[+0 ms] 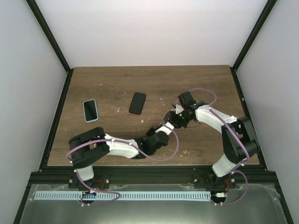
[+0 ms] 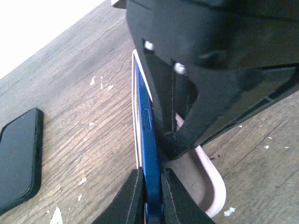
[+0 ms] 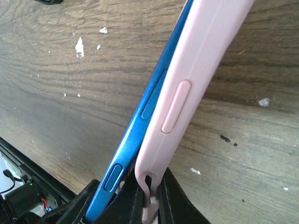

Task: Take the phone out of the phone case
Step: Remove the phone case from the phone, then place the phone case at the center of the board, then place the phone at the center of the board, then move the phone to the center of the board.

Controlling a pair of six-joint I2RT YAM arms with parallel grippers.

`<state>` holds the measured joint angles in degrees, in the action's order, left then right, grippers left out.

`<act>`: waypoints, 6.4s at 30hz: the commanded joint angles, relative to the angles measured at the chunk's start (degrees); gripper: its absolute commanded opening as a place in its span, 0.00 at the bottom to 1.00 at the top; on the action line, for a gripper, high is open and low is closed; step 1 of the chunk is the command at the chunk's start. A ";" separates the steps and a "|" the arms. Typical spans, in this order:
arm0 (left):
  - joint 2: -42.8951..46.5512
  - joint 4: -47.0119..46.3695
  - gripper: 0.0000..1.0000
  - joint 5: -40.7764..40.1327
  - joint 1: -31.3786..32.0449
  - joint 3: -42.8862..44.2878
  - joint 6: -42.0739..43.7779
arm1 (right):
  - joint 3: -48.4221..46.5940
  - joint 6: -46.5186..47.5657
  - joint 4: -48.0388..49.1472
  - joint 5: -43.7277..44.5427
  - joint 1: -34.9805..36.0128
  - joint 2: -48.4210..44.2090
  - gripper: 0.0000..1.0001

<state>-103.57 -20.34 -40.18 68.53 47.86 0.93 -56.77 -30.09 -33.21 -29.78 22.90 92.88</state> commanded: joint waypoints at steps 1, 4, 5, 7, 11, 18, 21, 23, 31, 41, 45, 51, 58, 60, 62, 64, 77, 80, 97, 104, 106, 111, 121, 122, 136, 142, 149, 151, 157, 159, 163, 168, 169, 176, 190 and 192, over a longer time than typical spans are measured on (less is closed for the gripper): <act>5.21 3.38 0.00 -3.31 -1.30 -3.47 -3.90 | 2.77 3.07 -0.82 12.75 -2.14 -3.26 0.01; 6.73 3.46 0.00 -2.65 -1.53 -4.70 -5.96 | 3.28 3.74 -0.35 14.53 -2.14 -3.95 0.01; 7.35 3.51 0.00 -2.26 -1.68 -5.15 -6.73 | 3.21 3.99 -0.34 15.37 -2.15 -4.14 0.01; 9.00 3.56 0.00 -1.08 -2.13 -6.18 -8.79 | 3.03 4.29 -0.36 17.10 -2.15 -4.43 0.01; 13.26 1.53 0.00 1.14 -2.61 -8.85 -11.48 | 2.83 4.61 -0.31 20.08 -2.15 -5.42 0.01; 20.51 -1.36 0.00 1.71 -2.85 -12.14 -13.97 | 2.05 5.02 -0.54 24.47 -2.11 -7.28 0.01; 23.05 -1.09 0.00 1.81 -3.58 -13.48 -15.15 | 1.63 6.36 -0.78 26.76 -2.18 -8.74 0.01; 24.90 -1.21 0.00 1.87 -3.96 -14.59 -15.36 | 1.37 8.16 -0.92 27.60 -2.35 -10.39 0.01; 29.77 -0.64 0.00 0.99 -4.33 -16.39 -12.62 | -1.92 34.43 2.27 19.84 -10.51 -14.00 0.01; 28.01 2.60 0.00 -0.59 -4.28 -13.57 -7.08 | -15.44 55.63 -15.08 10.17 -27.47 0.59 0.01; 26.30 2.87 0.00 -0.47 -4.29 -12.52 -6.35 | -18.49 56.94 -18.91 9.45 -30.97 6.33 0.01; 22.78 4.11 0.00 -0.90 -4.28 -10.59 -5.41 | -24.53 55.92 -22.10 7.34 -35.23 14.58 0.01; 16.44 3.03 0.00 -2.52 -4.32 -5.92 0.96 | -29.05 53.19 -20.50 6.56 -36.73 20.51 0.12; 14.28 3.07 0.00 -3.54 -4.33 -3.60 2.90 | -29.63 51.78 -19.61 5.02 -37.67 21.48 0.17; 12.03 3.51 0.00 -4.74 -4.31 -1.46 4.46 | -29.97 50.80 -19.31 3.63 -38.74 21.95 0.29; 9.50 5.08 0.00 -5.73 -4.30 1.35 5.28 | -29.33 50.35 -18.82 1.97 -39.67 21.58 0.34; -8.67 21.92 0.00 -10.99 -2.91 21.27 7.36 | -9.00 45.29 -7.15 -19.30 -40.82 -5.55 0.41; -13.55 28.12 0.00 -11.49 -2.71 27.58 5.89 | -3.59 42.18 -1.08 -21.63 -40.79 -10.70 0.41; -18.55 38.33 0.56 6.54 -2.94 35.85 -4.12 | 5.62 36.52 10.86 -22.25 -40.80 -16.69 0.43; -3.64 33.89 0.67 17.58 -5.53 25.78 -7.71 | 2.08 36.50 8.45 -22.66 -40.82 -18.00 0.44; 0.57 34.21 0.71 20.81 -8.23 23.01 -9.62 | -0.11 36.62 7.26 -22.80 -39.91 -18.44 0.44; 7.29 35.51 0.79 24.18 -17.24 17.12 -11.71 | -2.84 40.10 5.31 -22.80 -34.21 -19.76 0.44; 0.20 39.33 1.00 34.41 -36.21 21.66 -12.53 | 5.33 43.33 10.44 -26.90 -32.82 -24.58 0.48; -1.48 40.08 1.00 34.90 -36.98 23.15 -11.97 | 5.57 43.61 10.00 -27.46 -32.83 -24.69 0.48; -14.55 43.82 1.00 32.93 -40.41 33.59 -7.51 | 4.39 44.87 7.64 -29.27 -32.83 -22.37 0.50; -18.68 46.32 1.00 32.89 -40.59 36.52 -7.58 | 3.92 45.40 6.87 -29.67 -32.83 -21.50 0.50; -20.25 48.67 0.96 33.01 -40.59 37.84 -9.21 | 3.60 45.90 6.15 -29.29 -32.83 -21.20 0.53; -20.22 49.91 0.90 31.75 -40.59 37.80 -9.76 | 3.61 45.89 6.15 -29.20 -32.83 -21.32 0.53; -18.62 52.97 0.76 30.68 -40.29 34.86 -11.69 | 3.53 46.06 5.99 -29.13 -32.83 -21.04 0.53; -16.86 54.19 0.72 31.44 -39.99 33.10 -12.90 | 3.52 46.16 5.89 -29.11 -32.83 -20.90 0.53; -10.01 56.29 0.70 31.99 -37.35 25.07 -17.17 | 3.40 46.23 5.62 -29.15 -32.82 -20.76 0.53; 0.00 59.85 0.73 36.09 -30.54 11.14 -24.52 | 3.19 46.33 5.36 -29.59 -32.83 -20.45 0.53; 1.56 60.41 0.74 37.02 -29.10 8.70 -26.20 | 3.13 46.38 5.27 -29.64 -32.78 -20.32 0.53; 7.91 62.82 0.95 33.60 -26.98 0.81 -30.35 | 2.70 46.55 4.69 -30.22 -32.83 -19.45 0.53; -3.65 65.38 0.95 35.27 -31.08 13.36 -23.96 | 2.72 46.87 4.07 -29.90 -32.83 -19.86 0.53; -4.06 65.42 0.92 36.15 -31.51 13.26 -23.64 | 2.72 46.81 4.12 -29.98 -32.83 -19.71 0.52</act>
<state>-103.50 42.65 -4.56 38.46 62.98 -24.60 -51.79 15.86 -28.42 -58.78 -10.02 73.56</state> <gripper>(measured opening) 0.942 0.526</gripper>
